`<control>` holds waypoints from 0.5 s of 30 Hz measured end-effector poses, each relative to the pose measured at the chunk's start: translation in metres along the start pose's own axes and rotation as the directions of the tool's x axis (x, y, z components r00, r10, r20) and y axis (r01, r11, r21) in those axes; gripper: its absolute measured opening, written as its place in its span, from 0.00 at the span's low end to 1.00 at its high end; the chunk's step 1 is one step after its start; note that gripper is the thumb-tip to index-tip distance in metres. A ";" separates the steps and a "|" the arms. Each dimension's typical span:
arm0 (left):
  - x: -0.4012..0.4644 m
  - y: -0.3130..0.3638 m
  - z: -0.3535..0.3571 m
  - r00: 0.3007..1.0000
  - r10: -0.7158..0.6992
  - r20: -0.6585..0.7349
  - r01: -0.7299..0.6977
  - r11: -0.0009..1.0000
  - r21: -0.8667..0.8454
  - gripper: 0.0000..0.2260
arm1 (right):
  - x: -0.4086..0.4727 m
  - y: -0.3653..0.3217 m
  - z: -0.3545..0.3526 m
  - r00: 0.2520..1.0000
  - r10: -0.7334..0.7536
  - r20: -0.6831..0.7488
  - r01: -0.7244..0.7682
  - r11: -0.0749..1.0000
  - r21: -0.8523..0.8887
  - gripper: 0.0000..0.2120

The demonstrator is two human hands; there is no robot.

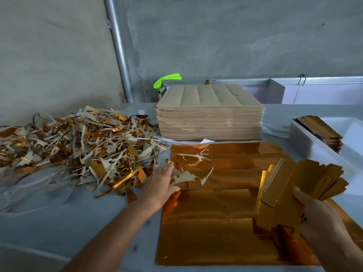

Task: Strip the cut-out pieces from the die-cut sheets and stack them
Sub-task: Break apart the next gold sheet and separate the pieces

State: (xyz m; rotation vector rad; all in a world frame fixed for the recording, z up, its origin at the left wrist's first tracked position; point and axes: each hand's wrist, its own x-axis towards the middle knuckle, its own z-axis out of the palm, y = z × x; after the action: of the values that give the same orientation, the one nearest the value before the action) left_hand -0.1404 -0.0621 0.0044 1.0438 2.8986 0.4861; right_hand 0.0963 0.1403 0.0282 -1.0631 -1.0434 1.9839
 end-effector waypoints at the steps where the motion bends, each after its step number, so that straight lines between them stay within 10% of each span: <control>1: 0.001 -0.003 -0.006 1.000 -0.016 0.001 0.016 0.999 -0.035 0.20 | 0.000 0.001 0.001 1.000 0.005 0.003 -0.005 1.000 -0.001 0.24; 4: 0.011 -0.015 -0.030 0.986 -0.163 -0.029 0.145 0.935 -0.322 0.04 | 0.000 0.004 0.006 1.000 0.004 0.007 -0.004 1.000 -0.010 0.23; 8: 0.038 -0.038 -0.081 0.888 -0.445 -0.117 0.139 0.501 -0.854 0.05 | 0.000 0.010 0.012 0.999 -0.018 0.038 0.021 0.997 -0.076 0.21; 15: 0.096 -0.082 -0.144 0.767 -0.594 -0.243 -0.086 0.280 -0.956 0.08 | 0.004 0.014 0.034 0.997 0.008 0.079 -0.001 0.996 -0.087 0.20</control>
State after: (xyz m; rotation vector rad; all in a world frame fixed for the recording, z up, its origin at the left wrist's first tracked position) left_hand -0.2837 -0.1019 0.1246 0.1217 2.1439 2.4206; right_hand 0.0625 0.1253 0.0265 -1.0397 -1.1796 2.0151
